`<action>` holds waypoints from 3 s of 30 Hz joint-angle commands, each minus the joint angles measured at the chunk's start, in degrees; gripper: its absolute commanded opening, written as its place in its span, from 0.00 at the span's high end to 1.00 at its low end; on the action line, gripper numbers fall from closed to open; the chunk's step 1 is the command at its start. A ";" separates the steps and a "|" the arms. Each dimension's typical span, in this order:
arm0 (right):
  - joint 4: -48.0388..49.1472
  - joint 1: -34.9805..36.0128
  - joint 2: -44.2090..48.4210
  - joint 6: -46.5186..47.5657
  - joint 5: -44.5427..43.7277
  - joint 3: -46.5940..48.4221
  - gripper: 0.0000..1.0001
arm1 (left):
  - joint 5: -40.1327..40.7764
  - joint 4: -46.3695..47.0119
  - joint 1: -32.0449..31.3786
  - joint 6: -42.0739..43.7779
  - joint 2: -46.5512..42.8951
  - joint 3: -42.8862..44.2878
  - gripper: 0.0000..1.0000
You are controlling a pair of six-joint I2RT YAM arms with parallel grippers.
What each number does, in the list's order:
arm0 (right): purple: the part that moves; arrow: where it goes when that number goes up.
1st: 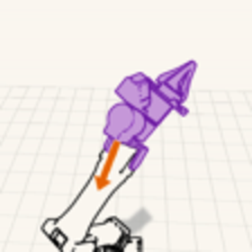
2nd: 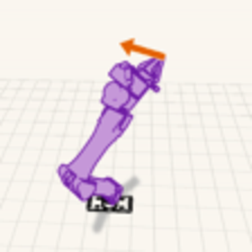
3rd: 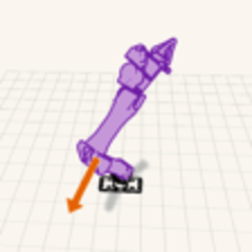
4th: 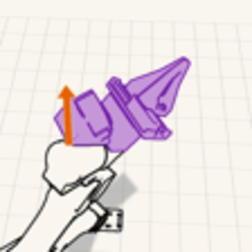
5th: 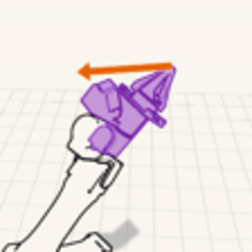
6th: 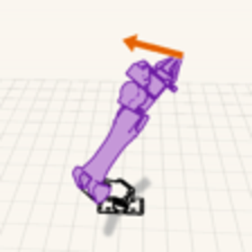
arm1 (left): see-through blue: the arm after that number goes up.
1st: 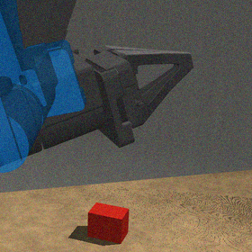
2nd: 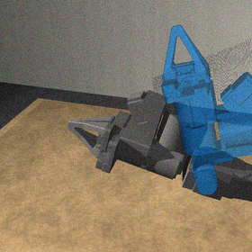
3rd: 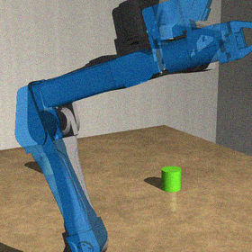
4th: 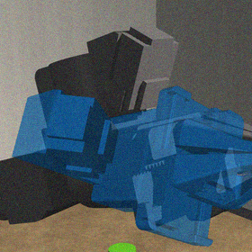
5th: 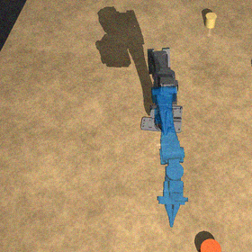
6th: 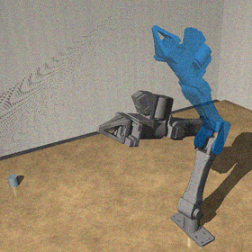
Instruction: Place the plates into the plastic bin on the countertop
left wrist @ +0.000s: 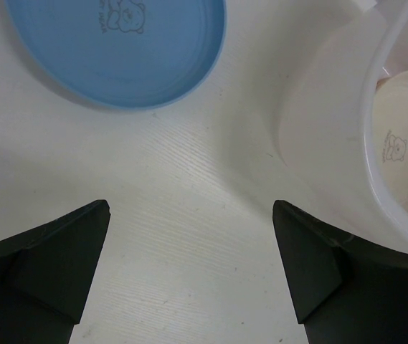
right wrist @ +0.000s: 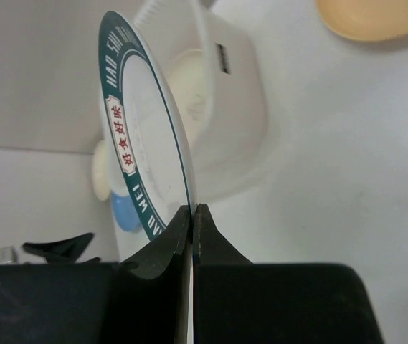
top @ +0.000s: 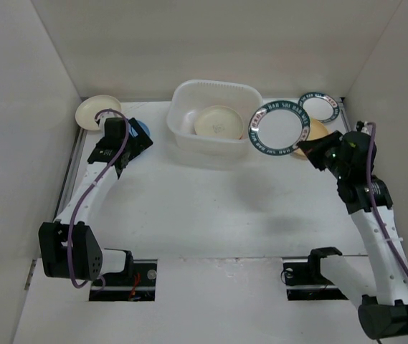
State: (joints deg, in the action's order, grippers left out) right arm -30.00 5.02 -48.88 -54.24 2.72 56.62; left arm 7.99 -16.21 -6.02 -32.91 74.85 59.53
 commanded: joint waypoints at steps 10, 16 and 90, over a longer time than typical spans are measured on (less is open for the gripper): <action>12.42 8.29 -37.21 5.71 6.16 33.00 1.00 | 0.10 0.21 1.49 -0.40 -6.81 -2.39 0.00; 8.73 10.84 -54.11 8.44 6.07 44.18 1.00 | 0.10 -1.46 4.13 -0.58 -11.38 -5.82 0.00; 16.55 15.60 -18.89 18.20 8.44 9.91 0.25 | -14.65 7.42 17.32 -14.73 2.32 10.41 0.97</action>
State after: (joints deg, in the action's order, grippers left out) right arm -17.39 21.58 -68.75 -35.79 10.15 66.94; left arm -1.06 -9.13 10.52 -48.38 80.20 62.43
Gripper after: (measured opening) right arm 0.748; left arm 0.057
